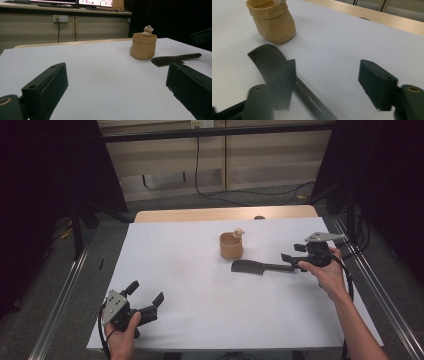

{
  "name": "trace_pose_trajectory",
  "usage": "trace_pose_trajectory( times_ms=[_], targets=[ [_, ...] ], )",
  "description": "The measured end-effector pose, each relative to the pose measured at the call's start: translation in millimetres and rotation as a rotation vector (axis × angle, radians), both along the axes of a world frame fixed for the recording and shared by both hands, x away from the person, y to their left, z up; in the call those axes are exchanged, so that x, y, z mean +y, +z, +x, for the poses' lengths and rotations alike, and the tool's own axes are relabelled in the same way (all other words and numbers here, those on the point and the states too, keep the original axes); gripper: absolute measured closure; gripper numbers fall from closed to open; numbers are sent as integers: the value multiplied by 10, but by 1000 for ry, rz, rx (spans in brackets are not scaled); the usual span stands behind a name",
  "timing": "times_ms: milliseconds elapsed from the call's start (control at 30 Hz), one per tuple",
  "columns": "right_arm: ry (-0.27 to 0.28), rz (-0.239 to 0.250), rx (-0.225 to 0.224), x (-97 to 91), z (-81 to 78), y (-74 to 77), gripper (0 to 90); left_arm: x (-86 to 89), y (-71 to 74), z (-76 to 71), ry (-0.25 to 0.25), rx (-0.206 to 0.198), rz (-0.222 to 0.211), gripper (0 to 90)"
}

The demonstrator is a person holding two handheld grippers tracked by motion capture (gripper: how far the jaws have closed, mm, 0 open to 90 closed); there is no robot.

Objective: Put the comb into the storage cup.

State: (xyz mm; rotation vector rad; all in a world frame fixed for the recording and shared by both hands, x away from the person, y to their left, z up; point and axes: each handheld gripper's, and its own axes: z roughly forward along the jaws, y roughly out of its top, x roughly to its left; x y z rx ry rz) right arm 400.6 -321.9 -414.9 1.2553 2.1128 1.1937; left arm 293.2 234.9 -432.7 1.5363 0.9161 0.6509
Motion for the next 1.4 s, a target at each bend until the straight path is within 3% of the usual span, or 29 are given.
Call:
trace_pose_trajectory(
  times_ms=[33, 67, 133, 267, 500, 533, 700, 833, 1133, 1400],
  targets=[
    [0, 0, 0, 0, 0, 0, 257, 0, 0, 0, 0, 0, 0, 40],
    [-7, 17, -1, -22, -7, 10, 166, 1, 1, 0, -1, -2, 0, 40],
    [-22, 27, -3, -34, -17, 25, 122, 2, 2, 0, 3, -1, -8, 40],
    [-5, 32, 9, -48, -35, 56, 98, 9, -1, 3, 4, 1, -6, 40],
    [6, 3, -18, 11, -68, 112, 70, -4, -2, 5, -3, 1, 1, 40],
    [30, 7, -13, 30, -54, 131, 28, -4, -2, 7, -3, 1, 2, 40],
    [90, 5, 31, 102, 38, 128, 36, -1, 2, 6, -3, -3, 0, 40],
    [171, -42, 83, 227, 154, 110, 36, 0, 2, 4, -3, -3, 0, 40],
    [228, -129, 160, 341, 271, 58, 45, 7, 3, 5, -3, -3, 1, 39],
    [290, -219, 232, 418, 346, 23, 105, -4, -1, 5, -5, 2, 1, 39]
  ],
)
